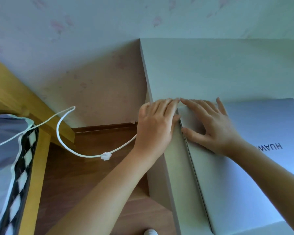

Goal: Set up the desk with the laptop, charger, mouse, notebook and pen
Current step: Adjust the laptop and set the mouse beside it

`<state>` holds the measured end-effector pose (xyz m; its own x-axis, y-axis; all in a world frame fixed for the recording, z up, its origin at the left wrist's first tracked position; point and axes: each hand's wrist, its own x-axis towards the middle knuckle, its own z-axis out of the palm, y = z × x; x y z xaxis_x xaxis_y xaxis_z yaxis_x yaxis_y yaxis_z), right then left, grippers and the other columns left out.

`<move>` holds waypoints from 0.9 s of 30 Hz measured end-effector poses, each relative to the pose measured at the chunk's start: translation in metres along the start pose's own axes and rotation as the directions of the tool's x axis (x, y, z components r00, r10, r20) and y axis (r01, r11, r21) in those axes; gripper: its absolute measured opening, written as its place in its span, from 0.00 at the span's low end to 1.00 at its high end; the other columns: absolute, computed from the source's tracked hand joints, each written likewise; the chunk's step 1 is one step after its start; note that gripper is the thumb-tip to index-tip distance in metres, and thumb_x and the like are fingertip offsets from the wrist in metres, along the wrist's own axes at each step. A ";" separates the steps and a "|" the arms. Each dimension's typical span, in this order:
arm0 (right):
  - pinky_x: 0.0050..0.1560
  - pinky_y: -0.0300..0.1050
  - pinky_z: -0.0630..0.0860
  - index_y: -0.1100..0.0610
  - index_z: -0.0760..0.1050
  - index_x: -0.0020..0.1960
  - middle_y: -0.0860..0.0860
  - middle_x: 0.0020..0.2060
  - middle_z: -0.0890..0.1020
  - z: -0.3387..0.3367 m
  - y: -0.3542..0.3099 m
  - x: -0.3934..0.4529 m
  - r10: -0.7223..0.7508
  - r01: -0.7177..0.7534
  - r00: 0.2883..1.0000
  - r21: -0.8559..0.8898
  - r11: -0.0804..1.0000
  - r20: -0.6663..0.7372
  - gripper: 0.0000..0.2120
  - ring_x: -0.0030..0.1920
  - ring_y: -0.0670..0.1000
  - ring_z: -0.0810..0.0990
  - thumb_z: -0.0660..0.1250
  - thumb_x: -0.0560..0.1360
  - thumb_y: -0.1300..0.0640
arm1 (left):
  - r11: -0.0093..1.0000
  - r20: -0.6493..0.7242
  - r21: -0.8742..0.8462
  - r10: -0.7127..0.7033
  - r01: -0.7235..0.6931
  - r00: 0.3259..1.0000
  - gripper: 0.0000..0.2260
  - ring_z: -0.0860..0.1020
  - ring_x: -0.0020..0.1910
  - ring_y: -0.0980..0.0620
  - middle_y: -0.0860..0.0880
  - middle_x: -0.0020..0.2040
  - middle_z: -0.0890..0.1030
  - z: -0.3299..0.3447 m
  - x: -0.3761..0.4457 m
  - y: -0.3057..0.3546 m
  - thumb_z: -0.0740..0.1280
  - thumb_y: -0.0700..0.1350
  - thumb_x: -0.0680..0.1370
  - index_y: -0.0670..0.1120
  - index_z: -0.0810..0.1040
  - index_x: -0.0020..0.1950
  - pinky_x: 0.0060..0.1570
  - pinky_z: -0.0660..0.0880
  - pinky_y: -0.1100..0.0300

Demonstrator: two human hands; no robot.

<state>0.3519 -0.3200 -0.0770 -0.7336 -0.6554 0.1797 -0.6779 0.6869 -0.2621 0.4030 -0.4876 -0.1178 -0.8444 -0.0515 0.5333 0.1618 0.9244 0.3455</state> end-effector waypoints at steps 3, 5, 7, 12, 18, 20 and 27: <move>0.70 0.66 0.55 0.48 0.65 0.70 0.49 0.66 0.73 0.001 0.003 -0.004 0.060 -0.065 0.994 -0.047 0.997 -0.097 0.26 0.67 0.51 0.69 0.56 0.74 0.42 | 0.999 0.122 0.023 0.026 -0.029 0.992 0.21 0.68 0.71 0.50 0.49 0.71 0.72 -0.001 0.006 0.014 0.55 0.51 0.82 0.46 0.69 0.72 0.68 0.61 0.44; 0.70 0.65 0.56 0.49 0.66 0.70 0.50 0.67 0.72 0.000 0.005 -0.010 0.123 -0.133 0.983 -0.069 0.989 -0.133 0.26 0.68 0.52 0.68 0.54 0.74 0.44 | 0.998 0.185 0.027 0.046 -0.051 0.982 0.22 0.65 0.73 0.50 0.49 0.73 0.69 0.001 0.009 0.024 0.53 0.53 0.82 0.46 0.68 0.73 0.69 0.60 0.43; 0.70 0.65 0.56 0.51 0.66 0.70 0.51 0.68 0.72 -0.002 0.007 -0.019 0.190 -0.205 0.967 -0.078 0.976 -0.170 0.25 0.68 0.53 0.67 0.54 0.74 0.45 | 0.995 0.225 0.031 0.085 -0.094 0.971 0.22 0.64 0.74 0.50 0.49 0.74 0.68 0.005 0.015 0.035 0.54 0.53 0.81 0.46 0.68 0.73 0.69 0.60 0.42; 0.71 0.64 0.57 0.52 0.67 0.69 0.52 0.68 0.72 -0.012 0.025 -0.044 0.324 -0.357 0.908 -0.085 0.930 -0.267 0.24 0.68 0.55 0.68 0.55 0.75 0.47 | 0.984 0.278 0.032 0.162 -0.178 0.947 0.22 0.70 0.70 0.47 0.47 0.70 0.73 0.024 0.031 0.072 0.54 0.52 0.78 0.45 0.74 0.69 0.65 0.67 0.43; 0.64 0.55 0.69 0.55 0.69 0.68 0.55 0.68 0.72 -0.035 0.086 -0.079 0.463 -0.497 0.832 -0.040 0.867 -0.305 0.23 0.67 0.56 0.68 0.58 0.75 0.50 | 0.981 0.317 0.004 0.181 -0.192 0.931 0.23 0.72 0.68 0.42 0.45 0.69 0.74 0.069 0.053 0.130 0.54 0.55 0.77 0.47 0.74 0.67 0.64 0.69 0.43; 0.61 0.54 0.71 0.55 0.68 0.70 0.56 0.70 0.69 -0.045 0.115 -0.090 0.511 -0.537 0.809 -0.012 0.843 -0.291 0.24 0.69 0.58 0.67 0.61 0.75 0.51 | 0.979 0.327 -0.007 0.194 -0.203 0.925 0.24 0.71 0.69 0.41 0.45 0.70 0.74 0.087 0.067 0.153 0.54 0.56 0.77 0.46 0.75 0.67 0.64 0.69 0.42; 0.62 0.57 0.71 0.51 0.64 0.73 0.56 0.73 0.64 -0.071 0.200 -0.105 0.555 -0.569 0.775 0.048 0.821 -0.302 0.23 0.73 0.59 0.62 0.59 0.79 0.52 | 0.983 0.370 -0.012 0.172 -0.181 0.913 0.23 0.74 0.67 0.43 0.46 0.68 0.76 0.155 0.125 0.237 0.51 0.54 0.77 0.49 0.76 0.66 0.61 0.70 0.43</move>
<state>0.2903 -0.0916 -0.0811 -0.9593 -0.0323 0.2806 -0.1373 0.9215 -0.3632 0.2565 -0.2169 -0.0889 -0.9320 0.2518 0.2608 0.3176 0.9140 0.2525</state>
